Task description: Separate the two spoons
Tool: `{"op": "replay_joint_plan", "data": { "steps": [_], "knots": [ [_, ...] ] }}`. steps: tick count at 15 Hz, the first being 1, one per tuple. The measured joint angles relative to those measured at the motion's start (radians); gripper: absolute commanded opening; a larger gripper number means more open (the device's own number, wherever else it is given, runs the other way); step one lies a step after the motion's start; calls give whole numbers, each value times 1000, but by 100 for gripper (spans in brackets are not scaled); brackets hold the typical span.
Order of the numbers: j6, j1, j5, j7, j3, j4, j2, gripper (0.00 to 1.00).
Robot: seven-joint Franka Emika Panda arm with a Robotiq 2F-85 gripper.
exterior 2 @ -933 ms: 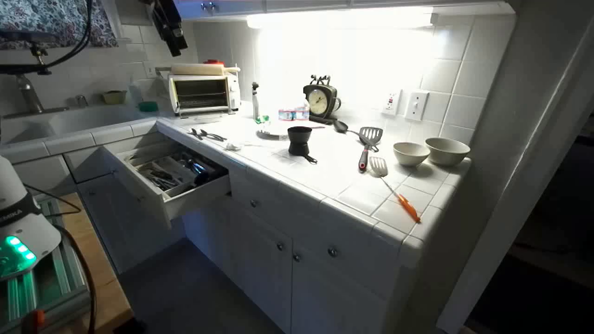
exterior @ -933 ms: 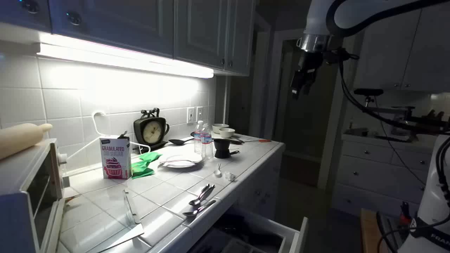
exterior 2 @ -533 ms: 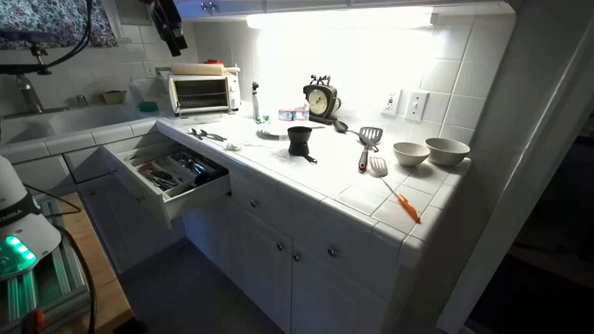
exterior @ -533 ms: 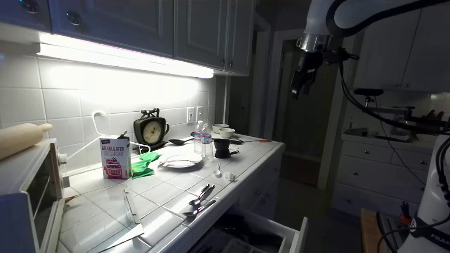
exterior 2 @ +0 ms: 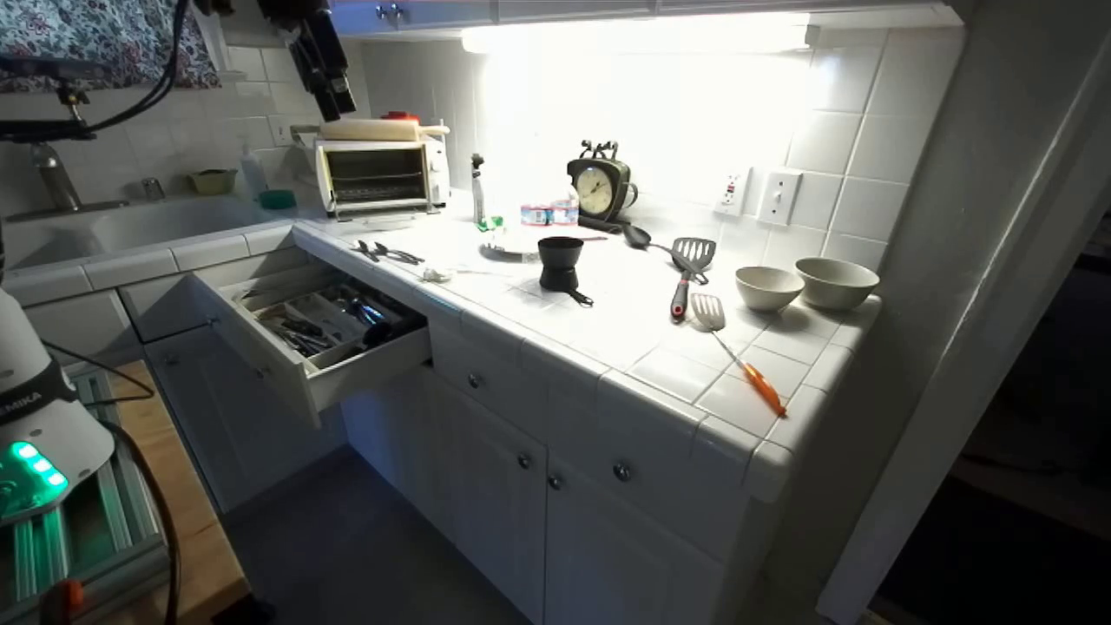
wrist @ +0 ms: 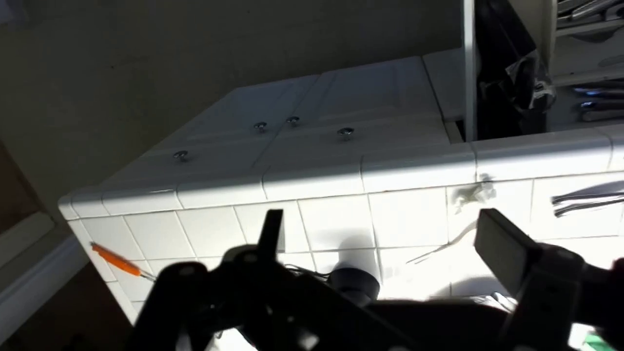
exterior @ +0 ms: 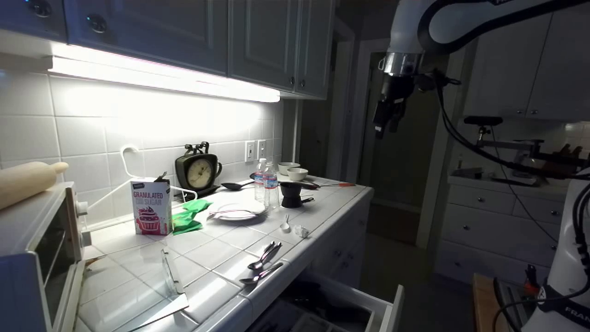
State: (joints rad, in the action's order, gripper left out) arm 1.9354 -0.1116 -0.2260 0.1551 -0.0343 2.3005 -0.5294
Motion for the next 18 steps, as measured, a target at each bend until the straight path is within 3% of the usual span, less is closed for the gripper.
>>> {"op": "replay_joint_plan", "data": {
  "steps": [10,18],
  "knots": [
    [31,103,51,71,-53,5,112,100],
    [98,116,54,101,-74,13,148,100]
  ]
}}
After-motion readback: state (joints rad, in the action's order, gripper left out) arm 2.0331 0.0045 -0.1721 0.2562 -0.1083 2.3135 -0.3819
